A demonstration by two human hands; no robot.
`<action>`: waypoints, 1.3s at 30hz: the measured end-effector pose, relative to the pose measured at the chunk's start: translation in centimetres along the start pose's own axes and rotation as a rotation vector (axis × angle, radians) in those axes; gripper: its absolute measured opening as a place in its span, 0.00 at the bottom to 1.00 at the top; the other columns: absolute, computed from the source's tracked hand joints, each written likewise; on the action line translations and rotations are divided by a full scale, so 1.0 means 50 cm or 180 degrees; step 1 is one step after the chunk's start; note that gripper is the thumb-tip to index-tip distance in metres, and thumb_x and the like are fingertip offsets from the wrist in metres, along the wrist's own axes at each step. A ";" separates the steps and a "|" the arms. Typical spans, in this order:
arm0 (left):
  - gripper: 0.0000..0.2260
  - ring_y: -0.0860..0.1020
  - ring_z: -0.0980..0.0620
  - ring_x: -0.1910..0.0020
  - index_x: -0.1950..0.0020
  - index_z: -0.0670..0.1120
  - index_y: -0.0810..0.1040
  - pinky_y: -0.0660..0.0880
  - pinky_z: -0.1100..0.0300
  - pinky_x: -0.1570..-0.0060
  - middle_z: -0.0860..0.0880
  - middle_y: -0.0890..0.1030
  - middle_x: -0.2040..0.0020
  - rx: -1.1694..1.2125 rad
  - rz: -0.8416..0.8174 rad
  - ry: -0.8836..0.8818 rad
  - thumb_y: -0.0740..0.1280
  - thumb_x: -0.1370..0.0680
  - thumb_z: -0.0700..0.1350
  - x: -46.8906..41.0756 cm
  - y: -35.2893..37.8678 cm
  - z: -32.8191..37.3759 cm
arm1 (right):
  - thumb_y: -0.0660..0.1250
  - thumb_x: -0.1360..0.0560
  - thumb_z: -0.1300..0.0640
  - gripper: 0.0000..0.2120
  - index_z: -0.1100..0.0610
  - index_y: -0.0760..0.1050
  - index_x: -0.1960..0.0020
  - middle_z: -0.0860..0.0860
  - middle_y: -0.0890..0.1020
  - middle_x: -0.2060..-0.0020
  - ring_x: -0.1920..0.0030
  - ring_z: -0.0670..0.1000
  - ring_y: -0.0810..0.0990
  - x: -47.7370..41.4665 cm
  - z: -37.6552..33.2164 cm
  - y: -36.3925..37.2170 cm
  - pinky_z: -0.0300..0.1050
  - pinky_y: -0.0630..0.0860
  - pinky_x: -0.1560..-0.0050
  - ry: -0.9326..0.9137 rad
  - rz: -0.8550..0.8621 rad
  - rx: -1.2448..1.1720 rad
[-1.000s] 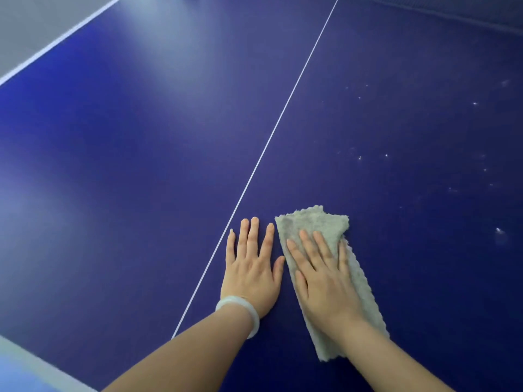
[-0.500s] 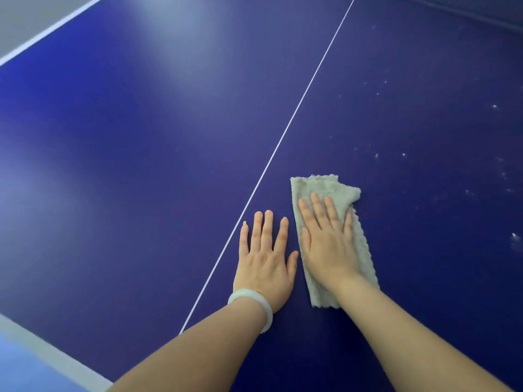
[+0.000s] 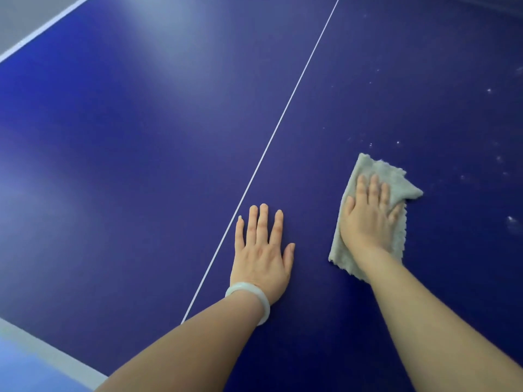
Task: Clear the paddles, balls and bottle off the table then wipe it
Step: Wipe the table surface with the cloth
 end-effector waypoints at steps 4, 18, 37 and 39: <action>0.30 0.42 0.46 0.20 0.19 0.50 0.48 0.42 0.45 0.23 0.45 0.49 0.19 -0.0030 0.0039 -0.0013 0.40 0.19 0.60 0.000 -0.002 -0.001 | 0.41 0.18 0.48 0.27 0.50 0.41 0.20 0.49 0.43 0.20 0.21 0.52 0.39 0.170 -0.039 0.026 0.62 0.41 0.23 -0.1233 0.0035 0.0170; 0.31 0.47 0.46 0.20 0.20 0.50 0.52 0.44 0.46 0.23 0.45 0.54 0.20 -0.0022 0.0172 -0.0073 0.40 0.20 0.61 -0.001 -0.005 0.001 | 0.41 0.18 0.49 0.27 0.50 0.44 0.20 0.48 0.45 0.20 0.21 0.51 0.41 0.254 0.094 0.020 0.62 0.45 0.23 -0.1126 -0.0030 0.0277; 0.30 0.39 0.44 0.21 0.20 0.44 0.46 0.38 0.47 0.23 0.42 0.44 0.20 0.0466 -0.0020 0.0192 0.44 0.18 0.58 0.203 0.044 0.391 | 0.40 0.18 0.48 0.28 0.50 0.35 0.20 0.49 0.37 0.21 0.22 0.52 0.34 0.262 0.337 -0.007 0.62 0.36 0.24 -0.0241 -0.0087 0.0083; 0.31 0.36 0.43 0.22 0.21 0.43 0.40 0.35 0.44 0.24 0.41 0.40 0.20 0.0219 -0.0065 0.0030 0.37 0.20 0.60 0.246 0.076 0.442 | 0.41 0.19 0.48 0.29 0.49 0.37 0.20 0.48 0.39 0.21 0.22 0.51 0.35 0.303 0.373 -0.011 0.61 0.39 0.23 -0.0496 -0.0074 0.0093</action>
Point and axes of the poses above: each hand's wrist, its own x-axis away from the middle knuckle, its own y-axis out of the palm, z = x × y, the point moved 8 cm from there along -x, towards the middle knuckle
